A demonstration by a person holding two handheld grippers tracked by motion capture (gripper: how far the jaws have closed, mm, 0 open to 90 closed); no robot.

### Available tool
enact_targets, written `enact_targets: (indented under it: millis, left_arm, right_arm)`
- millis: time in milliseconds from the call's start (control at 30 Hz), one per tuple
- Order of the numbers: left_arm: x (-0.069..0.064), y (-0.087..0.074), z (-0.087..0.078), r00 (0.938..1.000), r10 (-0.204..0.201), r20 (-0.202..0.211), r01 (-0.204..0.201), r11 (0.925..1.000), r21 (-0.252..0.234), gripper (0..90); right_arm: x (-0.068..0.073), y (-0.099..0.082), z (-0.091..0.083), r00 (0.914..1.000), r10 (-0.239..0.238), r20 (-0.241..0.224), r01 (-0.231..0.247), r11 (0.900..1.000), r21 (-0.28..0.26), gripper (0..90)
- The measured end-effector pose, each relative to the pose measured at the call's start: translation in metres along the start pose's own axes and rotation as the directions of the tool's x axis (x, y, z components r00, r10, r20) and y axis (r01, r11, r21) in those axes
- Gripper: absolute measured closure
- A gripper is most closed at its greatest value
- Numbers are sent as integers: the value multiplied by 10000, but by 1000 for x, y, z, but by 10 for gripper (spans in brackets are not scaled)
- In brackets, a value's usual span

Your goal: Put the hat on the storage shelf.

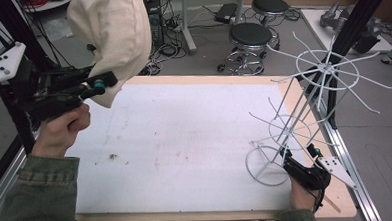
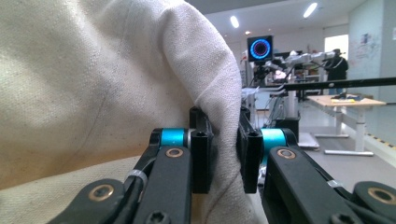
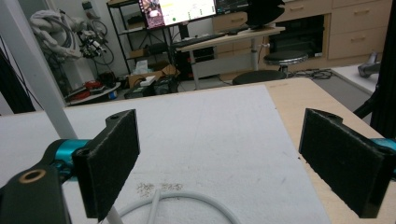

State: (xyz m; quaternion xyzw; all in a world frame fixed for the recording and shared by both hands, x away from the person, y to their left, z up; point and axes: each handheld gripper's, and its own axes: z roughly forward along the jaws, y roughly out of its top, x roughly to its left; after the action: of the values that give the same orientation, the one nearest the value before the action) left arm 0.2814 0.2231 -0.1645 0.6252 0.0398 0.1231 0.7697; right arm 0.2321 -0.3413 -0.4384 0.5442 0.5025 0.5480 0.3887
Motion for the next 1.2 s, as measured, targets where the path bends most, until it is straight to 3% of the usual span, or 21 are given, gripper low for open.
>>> enact_targets:
  millis: [367, 867, 1200]
  left_arm:
    - [-5, 10, 32, 9986, 109, 509, -109, 9999, -3, 790]
    - [-5, 8, 68, 9964, -48, 852, 29, 9997, 226, 783]
    - [0, 3, 100, 9924, -264, 1200, 228, 9992, 318, 777]
  right_arm:
    - [3, 1, -1, 9989, -470, 59, 471, 9989, -73, 113]
    - [1, 2, -1, 9987, -475, 179, 476, 9988, -80, 113]
    - [-1, 2, -4, 9977, -571, 353, 574, 9983, -83, 114]
